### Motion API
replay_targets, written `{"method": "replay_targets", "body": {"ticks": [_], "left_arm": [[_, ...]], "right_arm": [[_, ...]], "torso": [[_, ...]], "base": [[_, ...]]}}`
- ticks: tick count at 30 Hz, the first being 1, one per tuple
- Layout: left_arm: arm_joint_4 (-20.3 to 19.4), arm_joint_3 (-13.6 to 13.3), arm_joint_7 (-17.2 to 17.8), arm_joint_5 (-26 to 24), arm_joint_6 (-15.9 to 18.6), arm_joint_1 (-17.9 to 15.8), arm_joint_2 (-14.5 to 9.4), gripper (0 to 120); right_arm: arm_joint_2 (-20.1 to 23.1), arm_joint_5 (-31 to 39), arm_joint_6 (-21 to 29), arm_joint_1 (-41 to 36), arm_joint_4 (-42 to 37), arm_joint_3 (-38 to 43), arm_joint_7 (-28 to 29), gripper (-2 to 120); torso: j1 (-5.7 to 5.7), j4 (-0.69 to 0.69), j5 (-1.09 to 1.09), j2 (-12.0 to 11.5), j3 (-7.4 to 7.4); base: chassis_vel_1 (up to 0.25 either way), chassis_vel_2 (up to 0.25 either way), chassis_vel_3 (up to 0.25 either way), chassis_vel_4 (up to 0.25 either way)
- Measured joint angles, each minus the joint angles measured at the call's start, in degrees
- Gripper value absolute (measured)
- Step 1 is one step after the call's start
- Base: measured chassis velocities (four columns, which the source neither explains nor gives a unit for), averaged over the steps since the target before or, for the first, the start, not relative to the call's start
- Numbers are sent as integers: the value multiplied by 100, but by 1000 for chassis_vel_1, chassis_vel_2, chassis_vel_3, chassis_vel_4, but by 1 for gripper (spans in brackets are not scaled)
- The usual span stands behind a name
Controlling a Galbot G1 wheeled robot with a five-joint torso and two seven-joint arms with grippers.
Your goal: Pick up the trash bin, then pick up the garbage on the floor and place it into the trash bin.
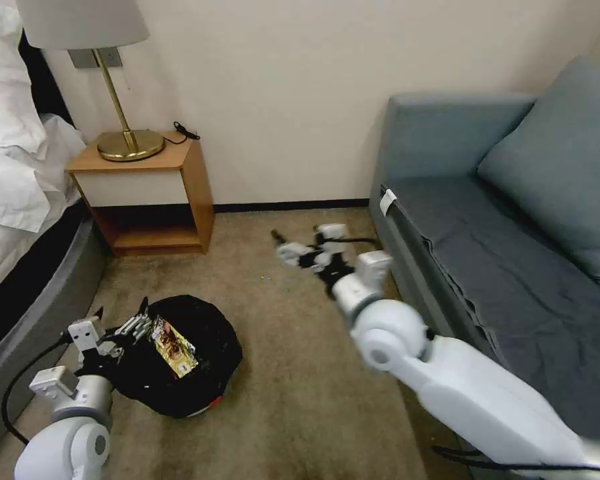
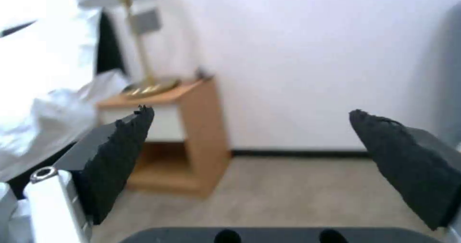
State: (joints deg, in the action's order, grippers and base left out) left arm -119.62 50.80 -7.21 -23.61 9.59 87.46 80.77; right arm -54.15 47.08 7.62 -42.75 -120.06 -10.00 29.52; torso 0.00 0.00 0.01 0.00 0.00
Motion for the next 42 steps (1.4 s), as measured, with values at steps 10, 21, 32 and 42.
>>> {"method": "replay_targets", "body": {"ticks": [10, 21, 32, 42], "left_arm": [[-848, -371, -61, 432, -137, 371, -131, 100], [-998, -475, 68, 625, -254, 530, -88, 100], [-937, -525, 133, 762, -337, 569, -55, 100], [-927, -526, 140, 766, -339, 570, -51, 100]], "right_arm": [[-498, -2227, -9, -3181, -1444, 2760, -111, 100], [-1748, -3846, -327, -4486, -1712, 2874, -238, 100], [-1949, -4054, -385, -4677, -1708, 2729, -236, 100], [-1939, -4036, -380, -4656, -1708, 2711, -227, 100]], "torso": [[0, -2, 0, 0, 0], [0, 0, -2, 0, 0], [0, 0, -2, 0, 0], [0, 0, -1, 0, 0]], "base": [[0, 0, 0, 0], [0, 0, 0, 0], [0, 0, 0, 0], [0, 0, 0, 0]]}}
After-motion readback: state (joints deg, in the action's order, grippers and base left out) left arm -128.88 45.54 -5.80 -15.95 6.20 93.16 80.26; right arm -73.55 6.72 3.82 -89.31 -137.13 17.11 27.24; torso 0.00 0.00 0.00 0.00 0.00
